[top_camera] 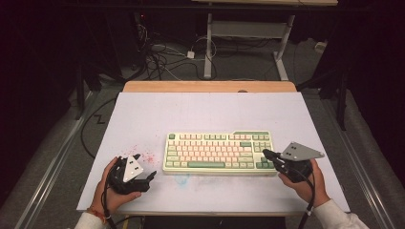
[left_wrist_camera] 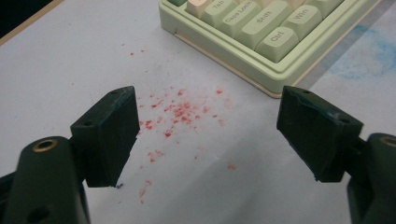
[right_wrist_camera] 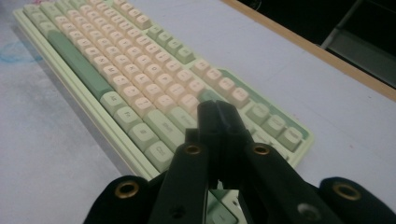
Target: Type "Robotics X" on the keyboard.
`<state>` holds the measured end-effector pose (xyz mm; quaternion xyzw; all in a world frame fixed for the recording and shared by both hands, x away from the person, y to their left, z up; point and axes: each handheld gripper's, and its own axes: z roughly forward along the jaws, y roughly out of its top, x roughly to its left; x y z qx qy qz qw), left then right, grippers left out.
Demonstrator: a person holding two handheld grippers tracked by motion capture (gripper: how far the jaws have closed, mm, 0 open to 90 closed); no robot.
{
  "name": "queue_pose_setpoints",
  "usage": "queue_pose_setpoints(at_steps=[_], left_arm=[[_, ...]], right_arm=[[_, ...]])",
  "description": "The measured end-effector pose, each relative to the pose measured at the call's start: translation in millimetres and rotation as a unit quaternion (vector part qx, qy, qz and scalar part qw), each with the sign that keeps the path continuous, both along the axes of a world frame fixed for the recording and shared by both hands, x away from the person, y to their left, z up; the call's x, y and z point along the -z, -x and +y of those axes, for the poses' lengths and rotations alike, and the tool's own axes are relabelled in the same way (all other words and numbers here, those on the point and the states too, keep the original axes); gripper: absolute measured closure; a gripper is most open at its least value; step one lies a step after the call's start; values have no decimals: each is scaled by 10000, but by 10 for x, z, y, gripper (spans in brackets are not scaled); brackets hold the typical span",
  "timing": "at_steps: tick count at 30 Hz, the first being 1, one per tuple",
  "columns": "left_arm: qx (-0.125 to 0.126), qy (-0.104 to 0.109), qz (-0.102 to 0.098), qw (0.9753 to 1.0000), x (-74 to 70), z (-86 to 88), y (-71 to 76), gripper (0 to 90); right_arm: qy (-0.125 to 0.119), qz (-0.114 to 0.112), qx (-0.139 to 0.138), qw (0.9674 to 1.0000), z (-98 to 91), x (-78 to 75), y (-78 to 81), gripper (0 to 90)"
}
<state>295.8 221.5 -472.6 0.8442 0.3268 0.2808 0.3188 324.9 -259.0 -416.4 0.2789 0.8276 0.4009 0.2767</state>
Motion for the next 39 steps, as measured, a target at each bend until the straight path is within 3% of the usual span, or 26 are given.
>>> queue_pose_setpoints(at_steps=[15, 26, 31, 33, 34, 39], left_arm=[[60, -80, 119, 9999, 28, -3, 2, 202], [89, -54, 146, 9998, 25, -14, -1, 208], [59, 156, 140, 9998, -28, -18, 2, 233], [56, 220, 134, 9997, -46, -19, 2, 252], [46, 414, 159, 9990, -89, -19, -1, 274], [90, 645, 289, 9975, -189, -45, -36, 515]], right_arm=[[479, 462, -304, 9973, 395, 283, -283, 900], [612, 578, -351, 9958, 434, 395, -307, 900], [593, 662, -330, 9955, 420, 418, -319, 900], [615, 666, -327, 9953, 412, 414, -323, 900], [585, 681, -309, 9955, 409, 416, -323, 900], [571, 670, -303, 9957, 412, 423, -319, 900]])
